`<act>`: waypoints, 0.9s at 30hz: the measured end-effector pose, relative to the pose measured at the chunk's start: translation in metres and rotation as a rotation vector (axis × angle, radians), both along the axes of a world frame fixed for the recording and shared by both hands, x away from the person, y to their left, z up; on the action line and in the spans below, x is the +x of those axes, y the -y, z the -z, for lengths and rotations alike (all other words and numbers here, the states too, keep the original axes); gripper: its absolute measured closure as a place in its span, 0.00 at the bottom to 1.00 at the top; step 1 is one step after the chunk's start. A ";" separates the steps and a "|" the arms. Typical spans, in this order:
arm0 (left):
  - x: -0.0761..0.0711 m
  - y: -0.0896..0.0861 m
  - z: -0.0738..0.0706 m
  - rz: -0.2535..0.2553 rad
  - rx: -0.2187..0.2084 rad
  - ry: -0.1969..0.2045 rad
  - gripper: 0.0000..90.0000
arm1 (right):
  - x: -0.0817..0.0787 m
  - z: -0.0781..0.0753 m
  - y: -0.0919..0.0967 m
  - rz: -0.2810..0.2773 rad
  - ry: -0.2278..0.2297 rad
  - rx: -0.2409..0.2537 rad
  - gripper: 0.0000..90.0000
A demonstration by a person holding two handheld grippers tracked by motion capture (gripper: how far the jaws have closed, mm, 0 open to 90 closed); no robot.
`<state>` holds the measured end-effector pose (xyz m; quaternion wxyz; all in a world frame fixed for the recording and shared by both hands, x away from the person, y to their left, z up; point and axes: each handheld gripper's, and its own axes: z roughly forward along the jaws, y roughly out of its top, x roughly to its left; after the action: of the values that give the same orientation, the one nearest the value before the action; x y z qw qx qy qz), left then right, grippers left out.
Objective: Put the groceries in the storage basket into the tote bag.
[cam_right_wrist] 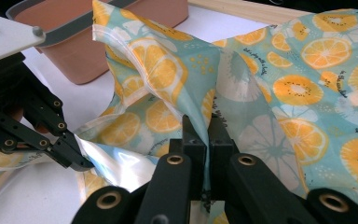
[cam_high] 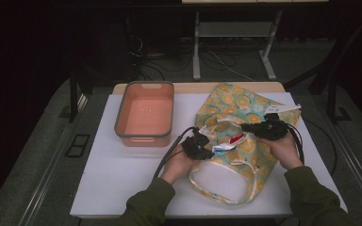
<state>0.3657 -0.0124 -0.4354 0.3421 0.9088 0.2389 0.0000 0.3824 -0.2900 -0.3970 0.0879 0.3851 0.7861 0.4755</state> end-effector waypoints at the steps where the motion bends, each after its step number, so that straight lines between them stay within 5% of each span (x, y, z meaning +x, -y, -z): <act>1: 0.001 0.001 0.000 0.002 0.005 0.001 0.99 | 0.000 0.000 0.000 0.000 0.000 0.000 0.99; 7: 0.011 0.009 -0.004 -0.030 0.041 0.013 1.00 | 0.000 0.000 0.000 0.000 0.002 0.003 0.99; 19: 0.047 0.041 -0.011 -0.101 0.046 0.046 1.00 | -0.001 -0.001 0.000 -0.006 0.004 0.007 0.99; 27: 0.056 0.060 -0.005 -0.137 0.038 0.050 0.98 | -0.001 -0.002 0.002 -0.004 0.005 0.012 0.99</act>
<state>0.4214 -0.0723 -0.4308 0.3299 0.8963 0.2919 0.0506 0.3813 -0.2922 -0.3952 0.0864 0.3827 0.7840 0.4811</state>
